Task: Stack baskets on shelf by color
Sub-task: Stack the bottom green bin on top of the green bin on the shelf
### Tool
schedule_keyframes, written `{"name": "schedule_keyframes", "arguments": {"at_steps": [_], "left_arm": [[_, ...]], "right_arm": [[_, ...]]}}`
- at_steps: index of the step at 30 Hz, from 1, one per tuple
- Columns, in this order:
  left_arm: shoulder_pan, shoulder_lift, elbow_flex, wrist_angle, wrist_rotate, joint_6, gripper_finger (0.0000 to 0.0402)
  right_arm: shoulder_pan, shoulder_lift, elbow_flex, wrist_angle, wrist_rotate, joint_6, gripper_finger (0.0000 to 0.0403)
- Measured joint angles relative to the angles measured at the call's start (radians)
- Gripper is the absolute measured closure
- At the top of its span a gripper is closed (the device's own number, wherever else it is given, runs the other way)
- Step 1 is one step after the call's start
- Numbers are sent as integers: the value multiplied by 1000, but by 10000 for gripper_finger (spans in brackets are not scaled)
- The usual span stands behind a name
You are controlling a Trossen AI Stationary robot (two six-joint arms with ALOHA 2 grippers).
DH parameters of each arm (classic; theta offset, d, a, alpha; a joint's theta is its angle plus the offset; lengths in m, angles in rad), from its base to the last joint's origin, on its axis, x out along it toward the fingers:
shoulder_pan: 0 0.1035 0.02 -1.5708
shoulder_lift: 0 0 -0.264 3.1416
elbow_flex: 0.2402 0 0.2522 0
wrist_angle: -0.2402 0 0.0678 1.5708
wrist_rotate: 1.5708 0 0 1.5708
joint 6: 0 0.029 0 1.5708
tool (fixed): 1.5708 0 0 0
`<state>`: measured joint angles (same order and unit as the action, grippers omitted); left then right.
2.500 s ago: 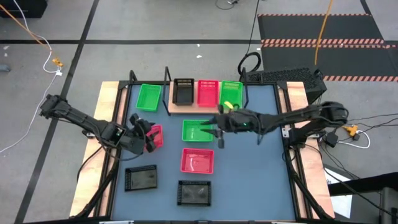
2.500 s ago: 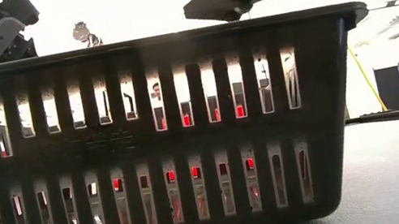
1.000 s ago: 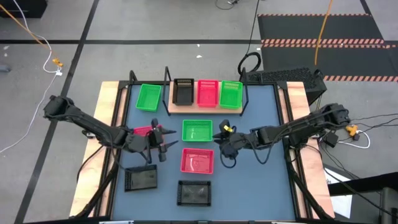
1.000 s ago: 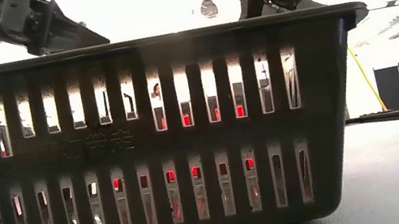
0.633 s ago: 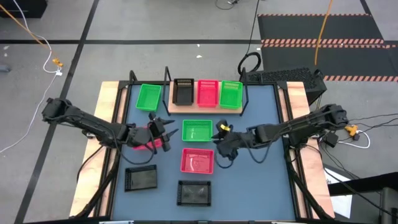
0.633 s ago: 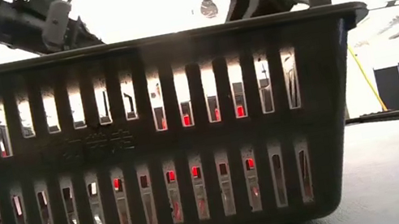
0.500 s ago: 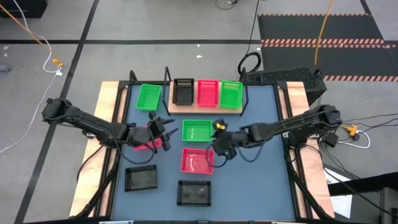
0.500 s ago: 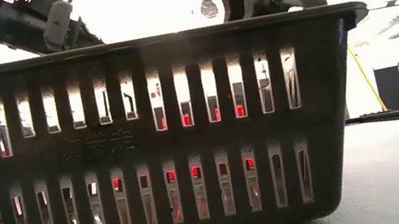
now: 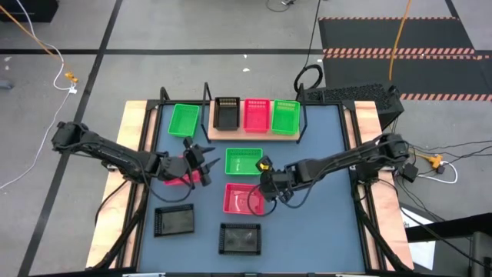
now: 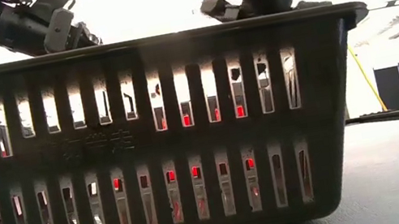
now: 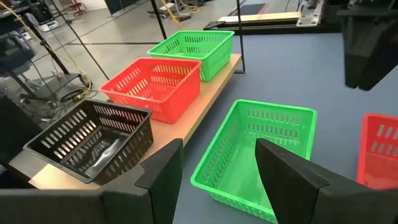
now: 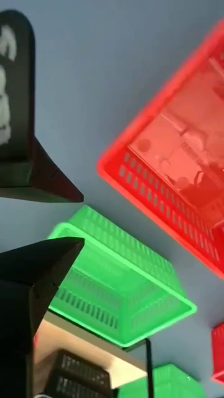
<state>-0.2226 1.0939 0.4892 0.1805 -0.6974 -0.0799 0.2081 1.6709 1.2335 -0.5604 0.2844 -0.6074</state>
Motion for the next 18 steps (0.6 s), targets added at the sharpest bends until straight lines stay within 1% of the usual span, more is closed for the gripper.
{"name": "schedule_keyframes", "arguments": {"at_steps": [5,13,16,18], "left_arm": [[28,0,0,14,0,-8,199],[39,0,0,90,1,-4,199],[39,0,0,117,0,-4,199],[39,0,0,118,0,-3,199]], "right_arm": [[-8,-25,0,-100,0,21,310],[-12,-29,0,-97,0,133,310],[-13,-29,0,-98,0,137,310],[-13,-29,0,-92,0,107,308]]}}
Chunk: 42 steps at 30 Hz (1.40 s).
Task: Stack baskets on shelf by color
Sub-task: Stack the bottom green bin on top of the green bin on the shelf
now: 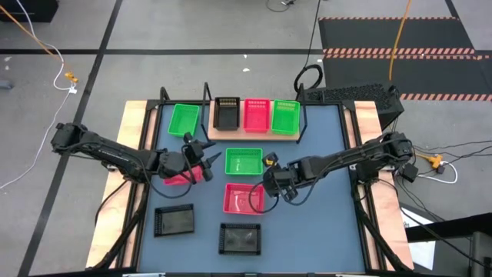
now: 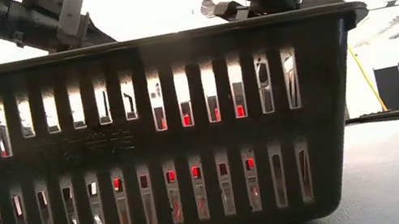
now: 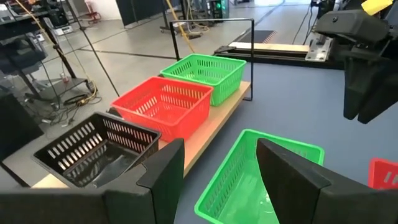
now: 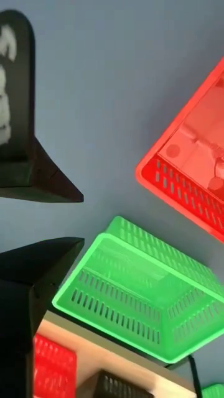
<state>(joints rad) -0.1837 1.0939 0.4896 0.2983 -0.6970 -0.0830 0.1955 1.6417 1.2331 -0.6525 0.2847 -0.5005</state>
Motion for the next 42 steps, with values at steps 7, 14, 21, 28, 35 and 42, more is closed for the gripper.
{"name": "schedule_keyframes", "arguments": {"at_steps": [7,14,21,28,35,42], "left_arm": [[-2,0,0,-1,0,-1,199],[-50,0,0,-54,0,-90,199],[-72,0,0,-62,-1,-112,199],[-148,-2,0,-131,59,-162,199],[-186,-27,0,-214,61,-164,199],[-173,-61,0,-226,46,-146,199]], "right_arm": [[2,0,-1,176,-1,-42,307],[0,0,-1,181,82,-88,290],[-2,0,-1,123,131,-95,234],[-8,0,-1,169,134,-190,195],[-38,14,-1,272,93,-221,203],[-23,43,-2,228,84,-215,206]]}}
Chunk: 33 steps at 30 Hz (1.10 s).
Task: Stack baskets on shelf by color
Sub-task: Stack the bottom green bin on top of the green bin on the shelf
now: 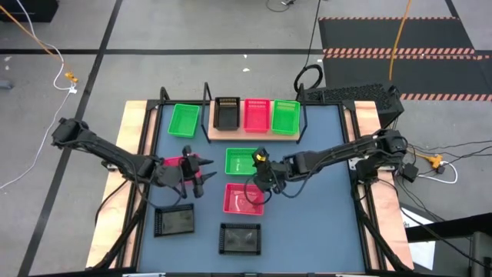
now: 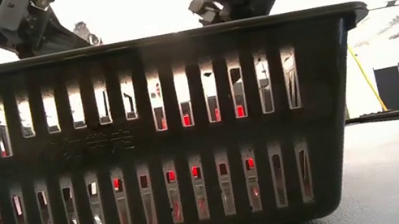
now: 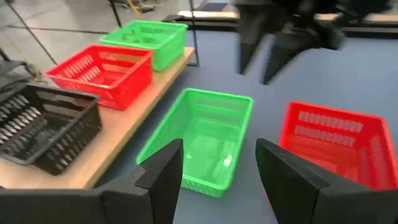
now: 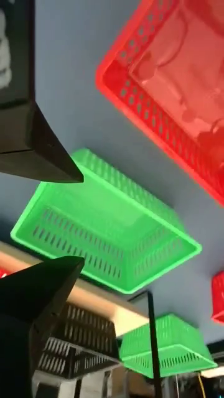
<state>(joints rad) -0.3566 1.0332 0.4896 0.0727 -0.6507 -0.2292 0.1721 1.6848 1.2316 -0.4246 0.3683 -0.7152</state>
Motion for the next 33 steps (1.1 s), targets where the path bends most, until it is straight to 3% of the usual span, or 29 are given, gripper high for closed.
{"name": "schedule_keyframes", "arguments": {"at_steps": [11,18,33], "left_arm": [[91,0,0,11,15,21,199],[92,0,0,6,26,-5,199],[86,0,0,-56,26,-44,199]], "right_arm": [[25,-3,1,-198,53,67,207],[26,-4,1,-216,48,37,207],[-27,-4,-127,52,-29,-113,207]]}}
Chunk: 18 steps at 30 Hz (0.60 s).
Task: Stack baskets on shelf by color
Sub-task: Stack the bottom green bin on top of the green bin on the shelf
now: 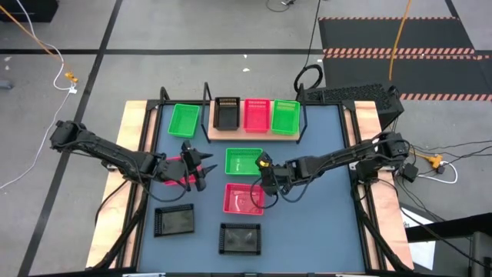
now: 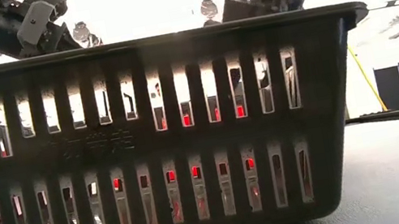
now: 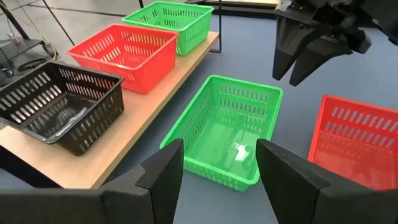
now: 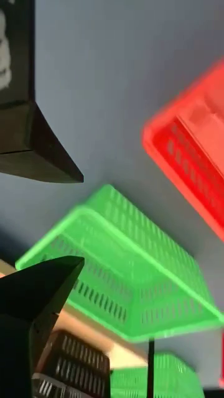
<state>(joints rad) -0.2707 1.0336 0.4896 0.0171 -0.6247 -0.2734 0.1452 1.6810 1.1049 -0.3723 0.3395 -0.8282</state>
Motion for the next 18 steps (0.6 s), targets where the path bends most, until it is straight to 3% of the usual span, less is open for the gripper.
{"name": "schedule_keyframes", "arguments": {"at_steps": [11,18], "left_arm": [[0,0,0,-7,0,-12,199],[0,0,0,-7,0,-26,199]], "right_arm": [[-12,-1,-40,14,5,-4,207],[-33,0,-96,138,1,-239,207]]}}
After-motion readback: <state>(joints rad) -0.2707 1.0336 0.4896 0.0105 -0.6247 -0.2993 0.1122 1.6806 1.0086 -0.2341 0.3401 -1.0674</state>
